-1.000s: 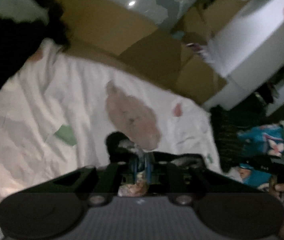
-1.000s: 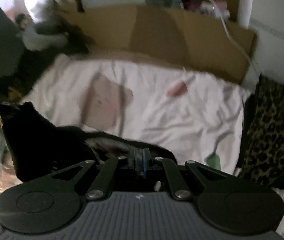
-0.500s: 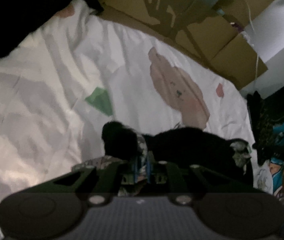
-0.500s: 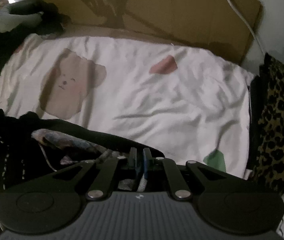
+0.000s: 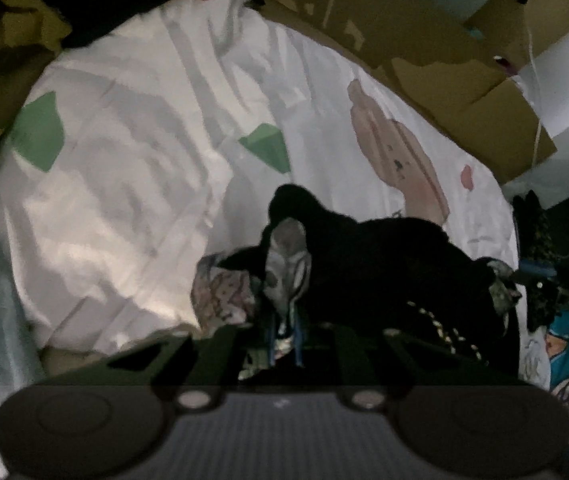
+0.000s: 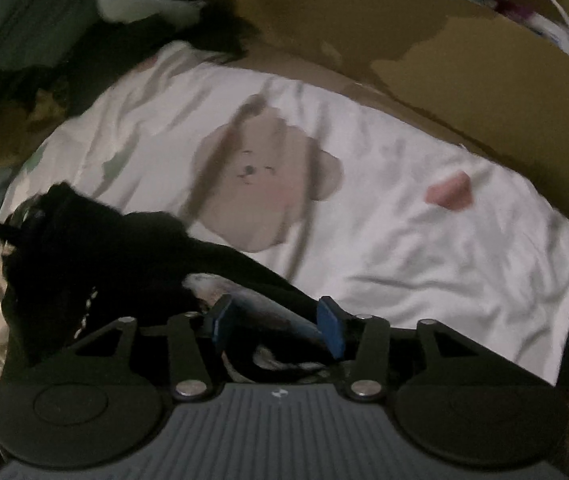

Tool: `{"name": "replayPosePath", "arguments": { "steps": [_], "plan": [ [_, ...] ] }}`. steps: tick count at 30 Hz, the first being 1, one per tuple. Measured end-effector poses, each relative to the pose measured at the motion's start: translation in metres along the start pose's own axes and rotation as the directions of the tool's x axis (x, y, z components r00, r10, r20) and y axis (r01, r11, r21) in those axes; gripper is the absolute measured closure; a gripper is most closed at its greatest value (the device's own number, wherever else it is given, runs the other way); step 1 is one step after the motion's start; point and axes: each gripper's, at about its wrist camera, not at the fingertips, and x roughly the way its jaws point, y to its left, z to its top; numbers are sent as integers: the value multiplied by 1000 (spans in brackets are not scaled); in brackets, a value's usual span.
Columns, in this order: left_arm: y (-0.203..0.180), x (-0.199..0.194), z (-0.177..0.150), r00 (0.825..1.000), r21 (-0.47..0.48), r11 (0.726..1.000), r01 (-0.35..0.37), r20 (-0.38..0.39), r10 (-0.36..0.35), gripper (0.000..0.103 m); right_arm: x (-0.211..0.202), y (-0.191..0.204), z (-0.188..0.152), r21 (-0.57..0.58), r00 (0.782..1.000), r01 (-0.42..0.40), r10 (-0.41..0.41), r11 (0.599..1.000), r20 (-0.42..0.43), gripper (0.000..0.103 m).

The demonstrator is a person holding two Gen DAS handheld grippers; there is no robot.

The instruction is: Fold clothes

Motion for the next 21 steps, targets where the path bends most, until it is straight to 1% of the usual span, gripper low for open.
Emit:
{"name": "replayPosePath", "arguments": {
  "steps": [2,3,4,8,11,14,17,19,21],
  "plan": [
    [2,0,0,1000,-26,1000,7,-8,-7,91,5,11,4,-40,1000,2,-2,999,-3,44],
    [1,-2,1,1000,-24,1000,6,-8,-6,92,7,15,5,-56,1000,2,-2,998,-6,44],
    [0,-3,2,1000,-23,1000,6,-8,-6,90,9,18,7,-72,1000,1,-2,997,-9,44],
    [-7,-13,8,1000,-3,1000,-3,-10,3,78,13,28,11,-135,1000,-3,1,991,-22,44],
    [-13,-22,12,1000,-4,1000,10,11,-10,68,13,31,11,-183,999,-3,-3,983,-33,44],
    [-19,-26,17,999,-14,1000,20,31,-19,65,11,35,12,-232,999,-19,10,973,-39,44],
    [-23,-25,26,999,-19,999,34,39,-33,64,13,39,16,-278,999,-17,5,960,-43,44],
    [-25,-25,33,998,-22,999,38,42,-37,61,15,43,20,-308,999,-19,5,951,-49,44],
    [-25,-25,39,999,-23,999,30,46,-29,60,21,48,23,-346,997,-29,4,938,-75,44]
  ]
}}
